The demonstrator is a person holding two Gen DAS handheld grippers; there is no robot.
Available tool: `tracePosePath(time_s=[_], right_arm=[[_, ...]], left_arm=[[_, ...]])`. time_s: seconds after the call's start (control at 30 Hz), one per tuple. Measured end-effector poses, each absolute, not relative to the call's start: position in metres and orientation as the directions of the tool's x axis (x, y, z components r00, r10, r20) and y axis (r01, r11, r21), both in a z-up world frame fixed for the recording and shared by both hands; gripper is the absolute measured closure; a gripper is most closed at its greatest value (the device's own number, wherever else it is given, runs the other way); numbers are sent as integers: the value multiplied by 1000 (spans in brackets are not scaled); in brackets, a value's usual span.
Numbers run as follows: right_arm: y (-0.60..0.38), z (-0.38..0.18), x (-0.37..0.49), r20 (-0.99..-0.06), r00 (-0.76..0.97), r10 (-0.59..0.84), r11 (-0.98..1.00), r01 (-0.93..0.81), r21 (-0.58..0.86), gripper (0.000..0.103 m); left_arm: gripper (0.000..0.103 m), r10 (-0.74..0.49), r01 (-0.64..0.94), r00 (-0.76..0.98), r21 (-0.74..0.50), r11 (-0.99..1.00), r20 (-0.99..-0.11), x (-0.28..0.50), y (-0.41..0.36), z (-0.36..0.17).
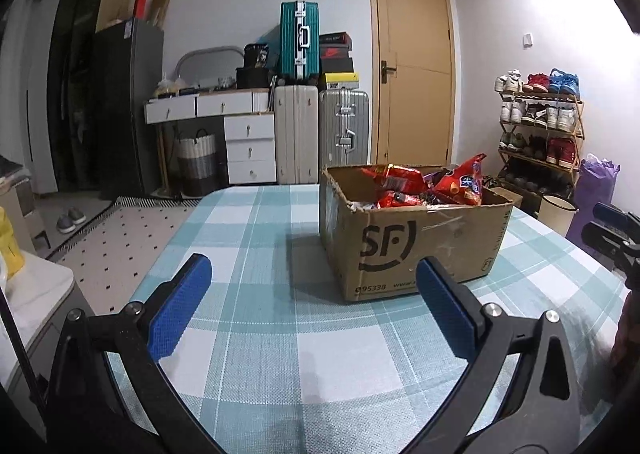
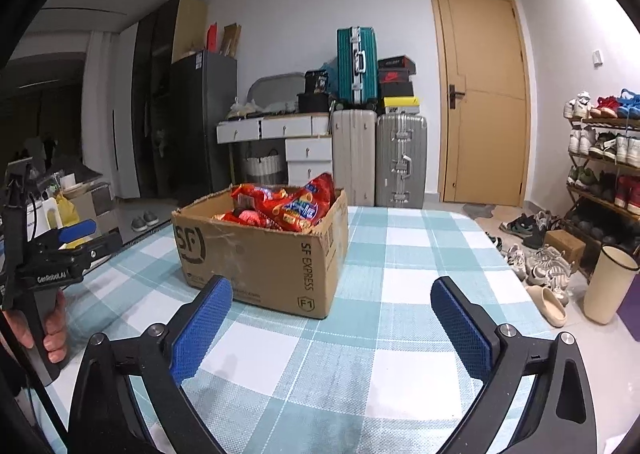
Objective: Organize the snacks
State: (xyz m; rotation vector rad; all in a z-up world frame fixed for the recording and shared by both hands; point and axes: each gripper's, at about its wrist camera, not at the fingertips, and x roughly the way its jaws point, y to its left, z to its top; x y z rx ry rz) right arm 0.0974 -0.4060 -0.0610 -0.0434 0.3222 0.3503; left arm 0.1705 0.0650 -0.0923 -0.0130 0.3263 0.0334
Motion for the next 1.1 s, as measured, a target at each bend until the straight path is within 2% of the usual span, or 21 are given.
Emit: tracePosePath(time_s=[1.1], right_arm=[[-403,-63,96,-316,889,330,937,-349,-3,1]], left_arm=[[1,35,-38,952,-6,999,-306,166,65,-92]])
